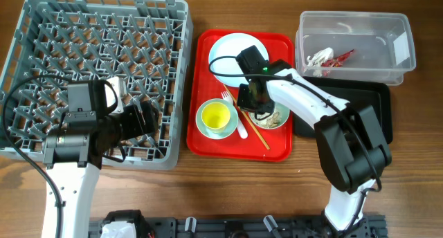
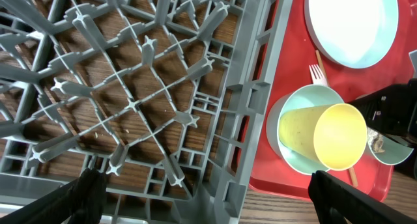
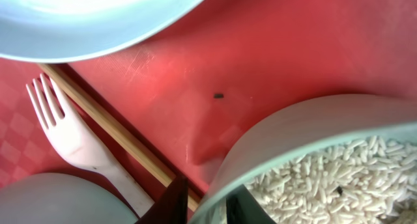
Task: Sort waste into correct bins and load items into the dishwasher rack
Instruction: 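Reach the right gripper to the rice bowl and grip its rim, then lift the bowl and tip the rice onto the black tray, then set the emptied bowl onto the light-blue plate on the red tray, then grasp the yellow cup from the small bowl with the right gripper, then lift the yellow cup and hand it to the left gripper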
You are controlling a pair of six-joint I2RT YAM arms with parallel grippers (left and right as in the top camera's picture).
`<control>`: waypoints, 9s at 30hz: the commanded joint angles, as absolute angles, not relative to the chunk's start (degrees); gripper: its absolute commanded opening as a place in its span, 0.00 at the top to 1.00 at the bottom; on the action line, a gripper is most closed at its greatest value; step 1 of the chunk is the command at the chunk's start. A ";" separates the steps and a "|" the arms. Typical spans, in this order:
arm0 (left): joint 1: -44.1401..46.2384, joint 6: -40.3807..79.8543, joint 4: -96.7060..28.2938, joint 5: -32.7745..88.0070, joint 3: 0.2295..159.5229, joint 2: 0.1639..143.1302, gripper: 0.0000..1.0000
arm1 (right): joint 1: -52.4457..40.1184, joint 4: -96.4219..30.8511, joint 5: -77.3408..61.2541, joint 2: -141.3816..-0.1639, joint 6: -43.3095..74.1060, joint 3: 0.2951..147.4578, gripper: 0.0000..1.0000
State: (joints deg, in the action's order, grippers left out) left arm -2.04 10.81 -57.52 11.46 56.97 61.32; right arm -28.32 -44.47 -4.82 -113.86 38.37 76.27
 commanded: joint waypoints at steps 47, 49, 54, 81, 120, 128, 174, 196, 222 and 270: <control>-2.20 11.09 -57.30 12.16 58.08 61.41 0.00 | -24.86 -56.47 -1.58 -100.71 29.02 86.83 0.96; -2.20 11.09 -57.25 12.16 58.08 61.41 0.00 | -22.81 -57.84 -2.37 -98.83 27.73 86.83 0.96; -2.20 11.09 -57.19 12.14 58.08 61.41 0.00 | -12.93 -60.86 -12.67 -97.65 19.55 86.02 0.96; -2.20 11.11 -57.06 12.16 58.08 61.41 0.00 | 26.74 -47.53 -73.03 -98.15 3.75 61.73 0.96; -2.20 11.11 -57.08 12.16 58.08 61.41 0.00 | 33.32 -30.57 -71.68 -98.15 32.62 61.36 0.96; -2.20 11.09 -57.01 12.14 58.08 61.41 0.00 | 33.17 -32.97 -88.36 -98.02 10.35 61.36 0.96; -2.20 11.11 -56.01 12.16 58.08 61.41 0.00 | -16.58 -35.00 -17.23 -89.25 6.13 78.37 0.96; -2.20 11.11 -56.03 12.16 58.08 61.41 0.00 | -27.57 -23.88 -12.12 -112.38 9.19 78.39 0.74; -2.20 11.11 -56.01 12.16 58.08 61.41 0.00 | -34.39 -45.08 -17.82 -97.58 19.73 71.70 0.44; -1.28 10.70 -21.56 75.85 58.08 68.05 0.00 | -18.79 -42.65 -79.83 -97.19 18.92 82.37 0.96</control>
